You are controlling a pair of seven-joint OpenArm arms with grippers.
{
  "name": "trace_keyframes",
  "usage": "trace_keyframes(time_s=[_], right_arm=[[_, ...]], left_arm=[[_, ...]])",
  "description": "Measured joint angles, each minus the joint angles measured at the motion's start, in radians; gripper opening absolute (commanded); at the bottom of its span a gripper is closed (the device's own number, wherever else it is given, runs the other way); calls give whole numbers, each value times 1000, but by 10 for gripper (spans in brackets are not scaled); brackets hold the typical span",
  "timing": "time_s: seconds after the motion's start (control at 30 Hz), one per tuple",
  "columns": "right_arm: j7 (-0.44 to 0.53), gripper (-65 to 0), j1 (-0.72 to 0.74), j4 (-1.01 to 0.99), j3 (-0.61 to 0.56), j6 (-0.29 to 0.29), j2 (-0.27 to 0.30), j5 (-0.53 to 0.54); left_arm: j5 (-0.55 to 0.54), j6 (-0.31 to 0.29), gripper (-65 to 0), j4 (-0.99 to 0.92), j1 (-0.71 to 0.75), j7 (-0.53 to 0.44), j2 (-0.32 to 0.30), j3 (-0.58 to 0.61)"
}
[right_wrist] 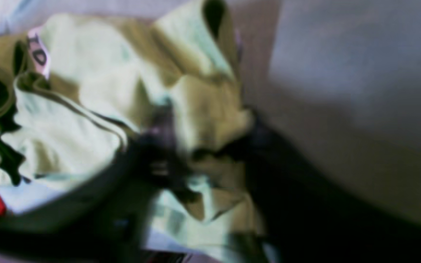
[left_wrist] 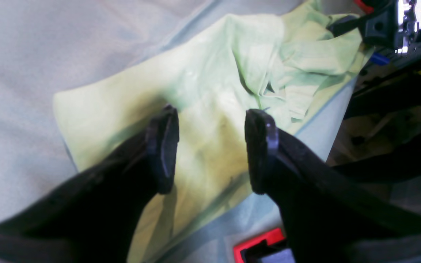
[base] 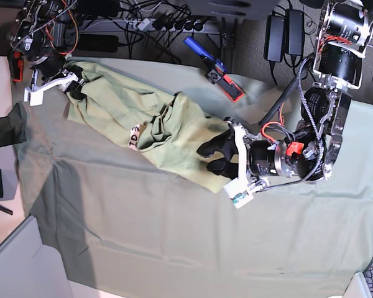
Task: Fold the T-shirt properly
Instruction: 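Drag the hem end with left gripper toward the collar end, then release left gripper and fold the collar end over with right gripper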
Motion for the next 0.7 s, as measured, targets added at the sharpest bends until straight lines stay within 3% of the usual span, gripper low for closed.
trace_keyframes(time_s=[0.03, 0.07, 0.37, 0.47, 0.7], right_arm=[[3, -642, 0, -2, 0, 0, 0, 0], [3, -650, 0, -2, 0, 0, 0, 0], [34, -650, 9, -2, -2, 0, 2, -49], [51, -650, 11, -4, -5, 3, 33, -80], [57, -650, 11, -4, 97, 4, 151, -98]], left_arm=[[0, 0, -322, 0, 0, 0, 0, 0], [0, 0, -322, 0, 0, 0, 0, 0], [-37, 0, -322, 18, -6, 6, 0, -74], [-59, 0, -322, 31, -37, 24, -12, -135], [-79, 0, -322, 33, -47, 31, -129, -179]])
